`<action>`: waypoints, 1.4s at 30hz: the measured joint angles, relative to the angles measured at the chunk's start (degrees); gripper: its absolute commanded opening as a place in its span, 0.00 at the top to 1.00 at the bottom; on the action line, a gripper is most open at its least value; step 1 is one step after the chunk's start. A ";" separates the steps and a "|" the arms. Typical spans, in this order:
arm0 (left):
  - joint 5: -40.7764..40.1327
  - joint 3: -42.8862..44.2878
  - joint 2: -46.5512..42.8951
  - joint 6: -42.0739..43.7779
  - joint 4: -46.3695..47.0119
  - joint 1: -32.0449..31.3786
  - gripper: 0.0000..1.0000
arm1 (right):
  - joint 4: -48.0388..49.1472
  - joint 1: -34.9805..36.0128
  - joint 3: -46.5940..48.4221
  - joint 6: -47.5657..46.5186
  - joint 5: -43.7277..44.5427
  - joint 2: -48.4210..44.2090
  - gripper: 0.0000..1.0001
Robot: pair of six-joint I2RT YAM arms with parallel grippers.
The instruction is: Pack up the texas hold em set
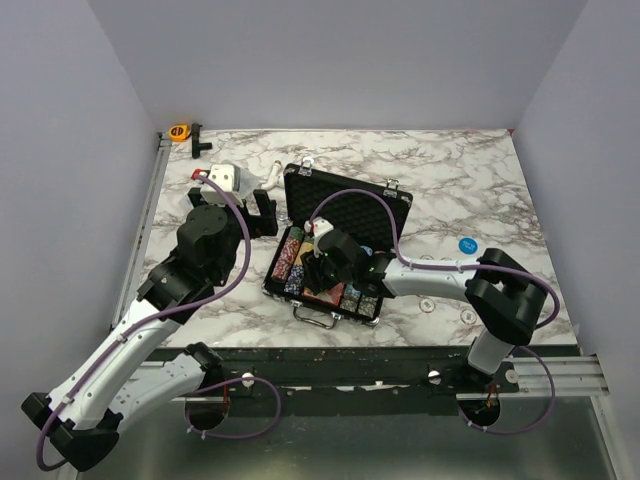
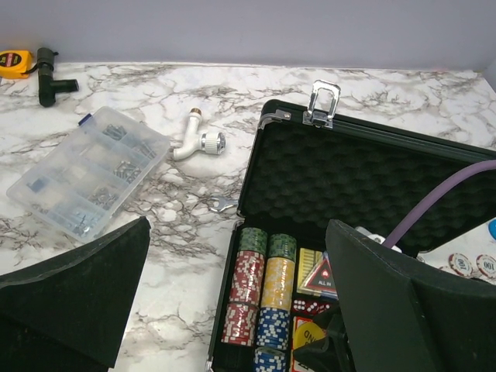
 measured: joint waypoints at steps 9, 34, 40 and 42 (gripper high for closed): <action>0.02 0.00 0.55 0.00 0.00 0.15 0.05 | -0.04 0.00 0.00 0.02 0.00 0.52 0.61; 1.66 0.02 1.77 -0.07 -0.26 0.70 0.05 | 3.17 0.09 -14.51 3.08 27.39 -36.02 0.00; 2.36 0.02 1.77 -0.46 -0.24 0.85 0.05 | -1.73 -4.72 -24.55 12.79 42.71 -43.47 0.00; 2.58 0.02 1.77 -0.57 -0.24 0.90 0.05 | -5.62 -9.64 -26.47 17.73 44.35 -45.77 0.00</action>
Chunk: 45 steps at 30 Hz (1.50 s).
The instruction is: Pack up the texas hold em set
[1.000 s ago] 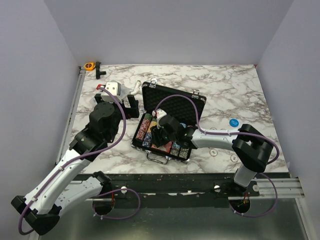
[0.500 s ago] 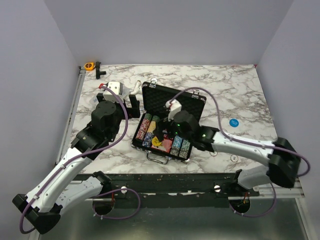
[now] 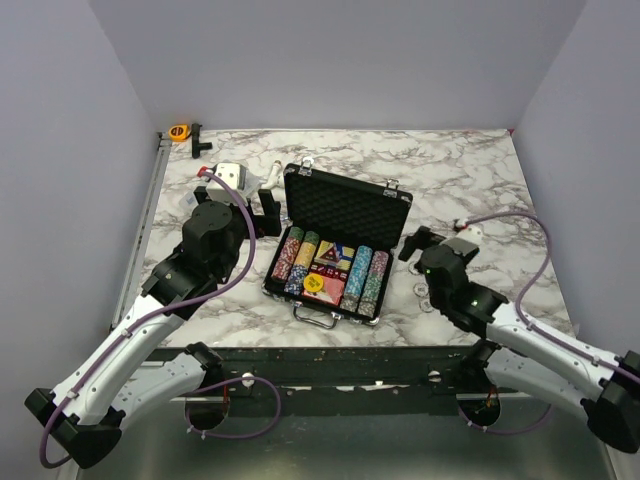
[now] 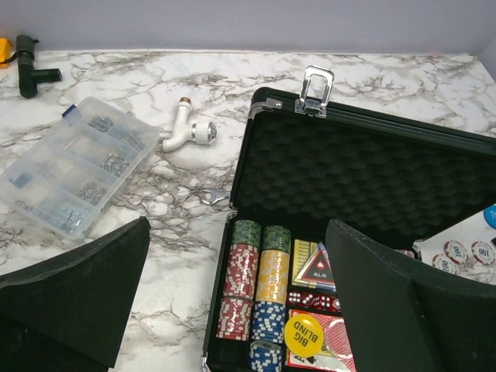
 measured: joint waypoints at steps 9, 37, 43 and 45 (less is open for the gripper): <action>0.83 0.00 -0.02 -0.57 -0.02 0.00 0.05 | -6.45 -27.85 -3.04 11.15 -7.61 -4.48 0.01; 1.97 0.02 -2.36 -0.96 -0.07 0.00 0.05 | -29.66 -53.57 34.01 12.48 -29.44 50.10 0.28; 1.97 0.02 -2.32 -0.96 -0.07 0.00 0.05 | -30.67 -53.57 35.06 12.44 -29.38 51.01 0.30; 1.99 0.02 -2.29 -0.96 -0.07 0.00 0.05 | -30.88 -53.57 35.23 12.46 -29.35 51.17 0.37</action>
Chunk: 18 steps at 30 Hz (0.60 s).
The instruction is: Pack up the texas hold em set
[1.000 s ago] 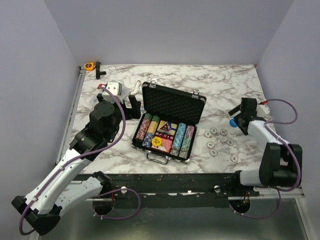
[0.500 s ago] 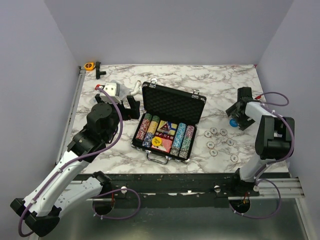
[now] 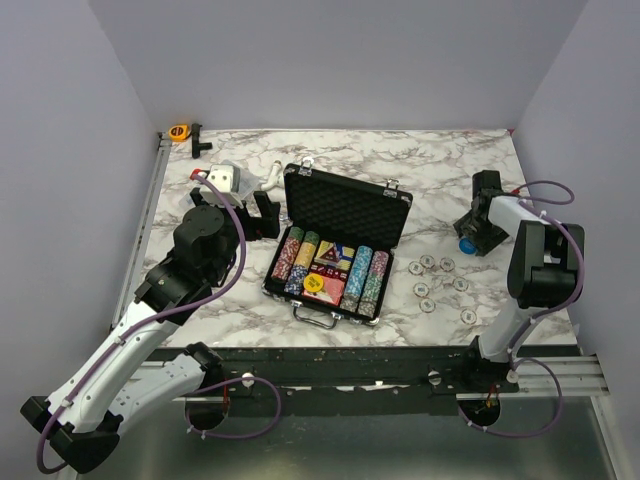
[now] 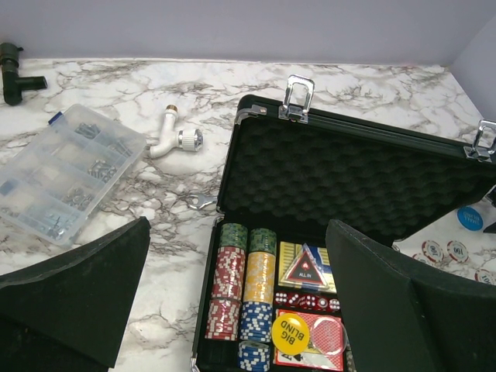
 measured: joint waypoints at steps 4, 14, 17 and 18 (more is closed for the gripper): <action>0.02 0.00 0.00 0.00 0.00 0.00 0.05 | -0.37 0.00 0.28 -0.11 0.09 0.28 0.41; 0.22 0.00 0.00 0.00 0.00 0.00 0.05 | -0.72 0.00 0.85 -0.07 0.11 0.74 0.60; 0.37 0.00 0.00 0.00 0.00 0.00 0.05 | -0.72 0.00 0.87 -0.09 0.09 0.74 0.70; 0.37 0.00 0.00 0.00 0.00 0.00 0.05 | -0.72 0.00 0.85 -0.09 0.07 0.70 0.75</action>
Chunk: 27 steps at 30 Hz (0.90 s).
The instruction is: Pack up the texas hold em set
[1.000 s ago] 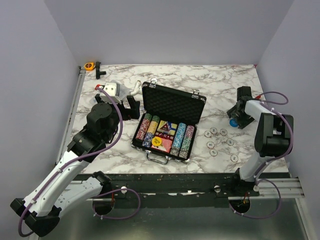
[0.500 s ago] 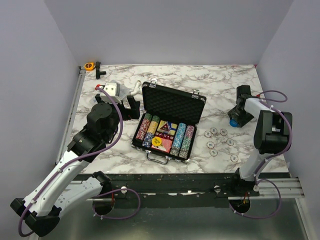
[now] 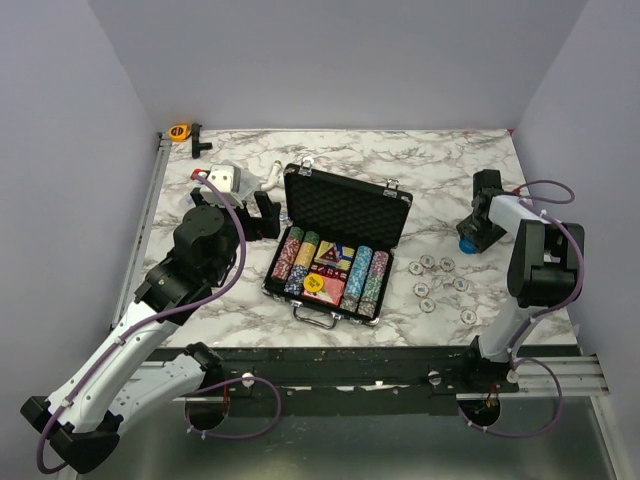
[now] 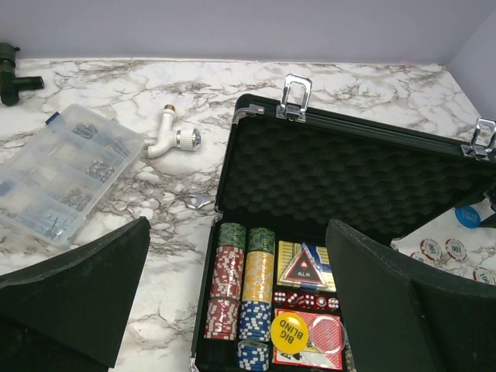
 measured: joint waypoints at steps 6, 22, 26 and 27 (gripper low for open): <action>0.02 0.00 0.20 -0.02 0.00 0.00 0.05 | 1.01 0.00 -1.73 -0.04 -0.37 -1.75 0.96; 0.00 0.00 0.50 -0.26 0.00 0.07 0.05 | 16.26 0.76 -26.49 -11.54 -18.75 -29.14 0.99; 0.02 0.00 0.55 -0.44 0.00 0.15 0.05 | 21.55 7.02 -35.30 -11.76 -22.23 -39.10 0.99; 0.00 0.00 0.59 -0.46 0.00 0.17 0.05 | 22.64 9.49 -37.29 -11.45 -22.64 -41.88 0.99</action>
